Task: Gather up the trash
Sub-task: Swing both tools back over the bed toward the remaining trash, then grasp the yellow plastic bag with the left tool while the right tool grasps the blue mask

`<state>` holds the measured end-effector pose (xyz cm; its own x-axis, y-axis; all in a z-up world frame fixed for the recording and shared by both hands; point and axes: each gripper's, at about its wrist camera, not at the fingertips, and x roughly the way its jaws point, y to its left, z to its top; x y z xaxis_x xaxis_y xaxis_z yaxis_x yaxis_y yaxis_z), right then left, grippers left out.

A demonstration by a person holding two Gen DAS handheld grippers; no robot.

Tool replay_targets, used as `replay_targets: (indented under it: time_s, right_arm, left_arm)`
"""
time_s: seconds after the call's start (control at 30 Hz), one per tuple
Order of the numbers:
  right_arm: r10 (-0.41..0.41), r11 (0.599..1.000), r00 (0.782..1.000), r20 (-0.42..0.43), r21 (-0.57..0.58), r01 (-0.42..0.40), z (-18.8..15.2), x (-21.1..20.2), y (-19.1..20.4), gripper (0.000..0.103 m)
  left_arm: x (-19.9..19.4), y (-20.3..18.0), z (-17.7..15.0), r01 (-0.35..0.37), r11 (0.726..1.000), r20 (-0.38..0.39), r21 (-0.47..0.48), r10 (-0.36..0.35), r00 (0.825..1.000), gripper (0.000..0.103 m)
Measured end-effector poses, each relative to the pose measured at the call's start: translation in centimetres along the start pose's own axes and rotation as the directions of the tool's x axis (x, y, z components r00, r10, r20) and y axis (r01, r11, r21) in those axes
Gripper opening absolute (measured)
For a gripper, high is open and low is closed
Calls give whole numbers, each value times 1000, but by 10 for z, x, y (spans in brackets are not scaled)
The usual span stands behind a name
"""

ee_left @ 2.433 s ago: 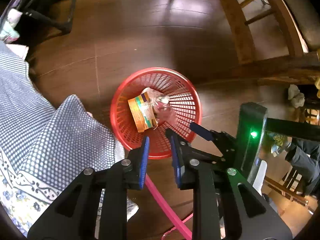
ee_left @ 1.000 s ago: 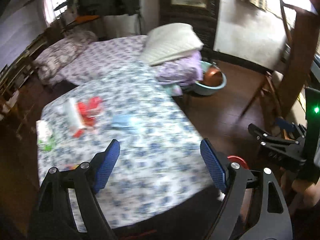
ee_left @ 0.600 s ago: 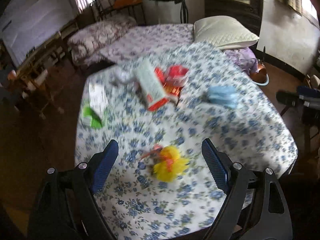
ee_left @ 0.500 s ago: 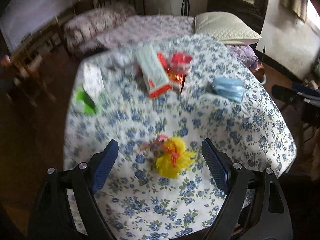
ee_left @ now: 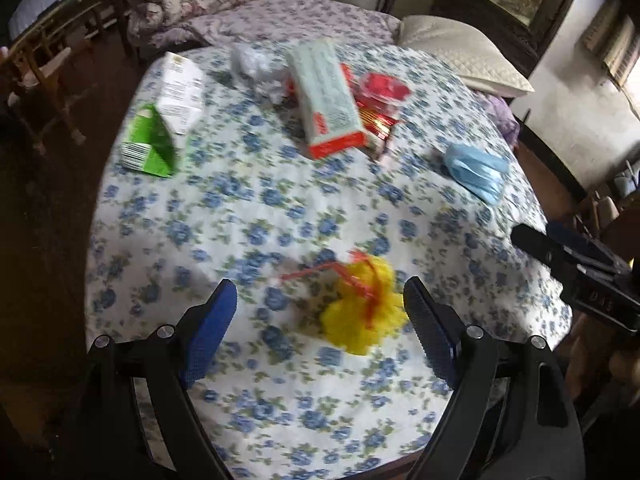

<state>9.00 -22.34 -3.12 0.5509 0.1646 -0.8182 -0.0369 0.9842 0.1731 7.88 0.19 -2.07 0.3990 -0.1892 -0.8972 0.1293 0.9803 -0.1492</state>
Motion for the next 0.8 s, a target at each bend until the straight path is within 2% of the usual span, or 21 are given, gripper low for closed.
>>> replay_targets:
  time_s: [0.13, 0.2, 0.23, 0.3, 0.33, 0.4, 0.5, 0.6, 0.67, 0.8]
  right_arm:
    - [31, 999, 999, 37, 7, -31, -1, -8, -3, 97]
    - [33, 999, 999, 42, 8, -33, 0, -10, -4, 97]
    - [36, 999, 998, 44, 9, -36, 0, -10, -4, 97]
    - [41, 999, 998, 43, 17, -42, 1, -10, -6, 97]
    - [41, 999, 998, 41, 23, -42, 1, -10, -7, 97]
    - [37, 999, 999, 36, 32, -38, 1, -9, -9, 97]
    - [27, 999, 999, 25, 40, -28, 0, -7, -12, 97]
    - [20, 999, 1000, -2, 46, -20, 0, -1, -14, 97]
    - [9, 999, 1000, -12, 39, -9, 1, 3, -13, 97]
    - [-51, 997, 999, -12, -59, 50, 12, 14, 0, 97]
  left_arm:
    - [16, -10, -5, 46, 999, -50, -6, -46, 998, 79]
    - [28, -9, -5, 70, 997, -91, -21, -72, 993, 60]
    - [26, -10, -5, 70, 997, -70, -17, -71, 995, 56]
    - [29, -14, -7, 52, 999, -65, 7, -52, 997, 36]
    - [27, -16, -8, 32, 999, -55, 19, -31, 998, 32]
    - [25, -16, -8, 29, 999, -55, 21, -27, 998, 29]
    - [7, -10, -1, 56, 998, -6, 32, -56, 998, 29]
    - [-12, 3, 7, 2, 999, 62, 35, -4, 998, 29]
    - [-19, 9, 11, -18, 999, 81, 44, 14, 997, 29]
    - [-20, 17, 23, 18, 997, 79, 69, -24, 997, 29]
